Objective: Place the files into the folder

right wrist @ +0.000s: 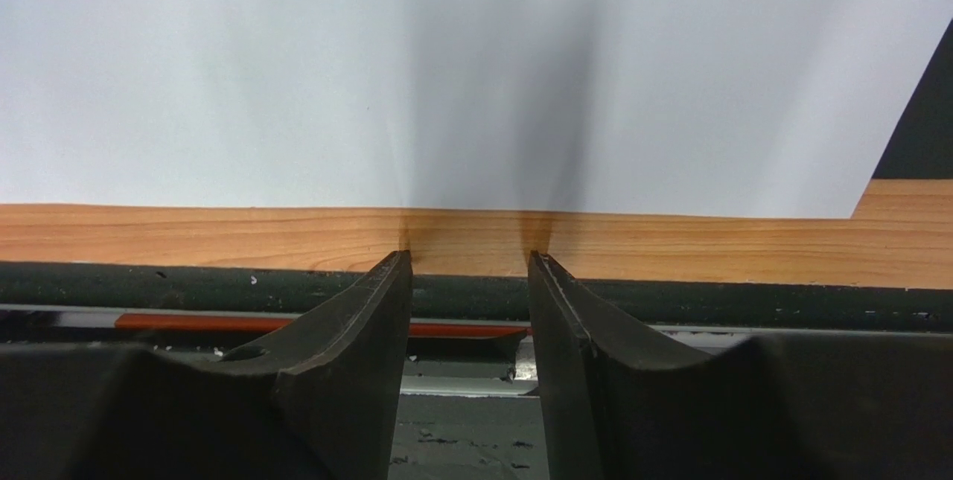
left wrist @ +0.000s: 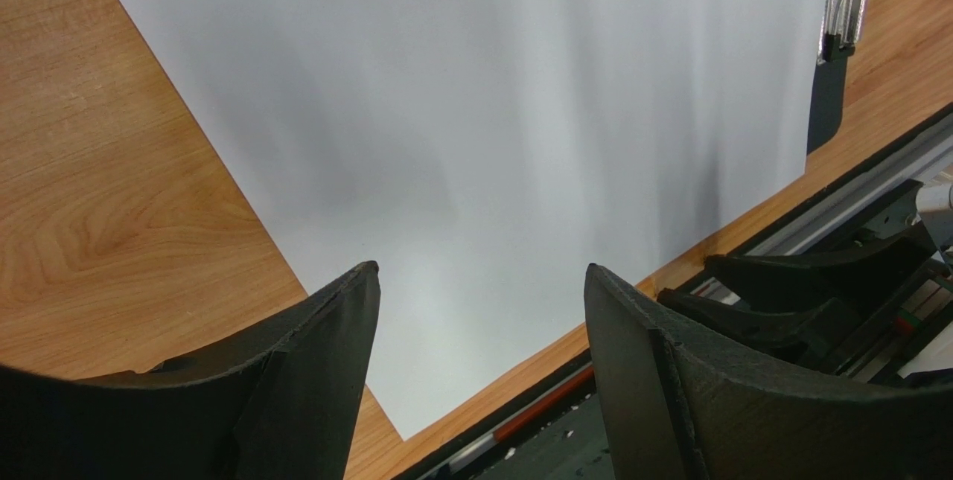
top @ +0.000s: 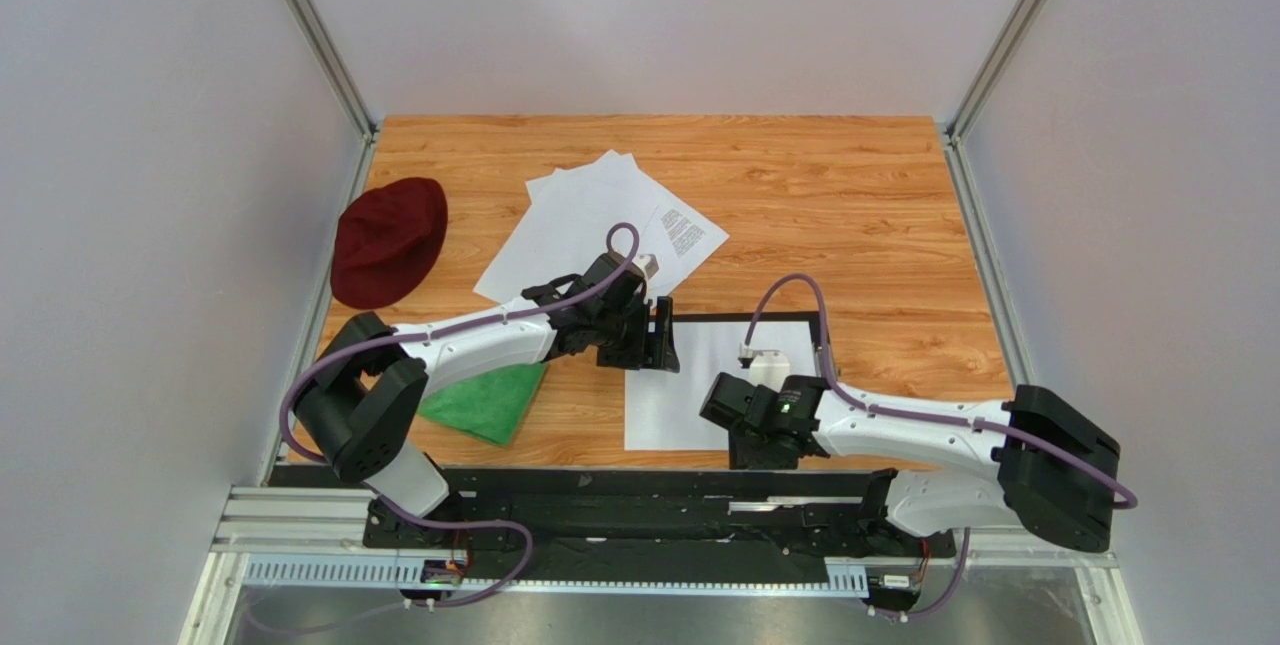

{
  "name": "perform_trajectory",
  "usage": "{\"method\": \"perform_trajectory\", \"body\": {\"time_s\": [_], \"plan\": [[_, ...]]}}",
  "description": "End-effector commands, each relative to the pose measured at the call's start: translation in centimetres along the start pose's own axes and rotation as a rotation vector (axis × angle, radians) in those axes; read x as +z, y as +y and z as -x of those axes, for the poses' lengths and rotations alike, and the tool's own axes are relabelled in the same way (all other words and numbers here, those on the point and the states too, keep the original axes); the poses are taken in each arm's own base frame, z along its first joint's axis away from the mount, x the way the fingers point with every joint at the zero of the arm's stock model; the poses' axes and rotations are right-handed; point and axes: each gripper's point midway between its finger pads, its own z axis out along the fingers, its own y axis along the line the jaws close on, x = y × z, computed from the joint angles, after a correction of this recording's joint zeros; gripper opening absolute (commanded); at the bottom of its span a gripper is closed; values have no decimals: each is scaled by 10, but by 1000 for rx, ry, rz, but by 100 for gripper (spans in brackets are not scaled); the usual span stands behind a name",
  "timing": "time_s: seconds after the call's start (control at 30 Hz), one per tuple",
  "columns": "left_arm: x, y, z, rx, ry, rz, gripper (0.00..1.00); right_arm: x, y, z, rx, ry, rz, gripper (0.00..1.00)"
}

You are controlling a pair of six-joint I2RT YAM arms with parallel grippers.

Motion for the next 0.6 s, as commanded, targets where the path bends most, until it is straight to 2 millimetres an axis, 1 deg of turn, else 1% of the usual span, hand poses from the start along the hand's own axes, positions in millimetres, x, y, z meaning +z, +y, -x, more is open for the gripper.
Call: {"method": "perform_trajectory", "body": {"time_s": [0.0,0.17,0.33,0.57], "plan": [[-9,-12,13,20,-47,-31,76,5,8,17,21,-67,-11,47],[-9,-11,12,19,-46,-32,76,10,8,22,27,-74,-29,47],[-8,-9,12,22,-49,-19,76,8,10,31,48,-98,-32,47],[-9,-13,17,29,-53,-23,76,6,12,43,84,-125,-43,48]]}}
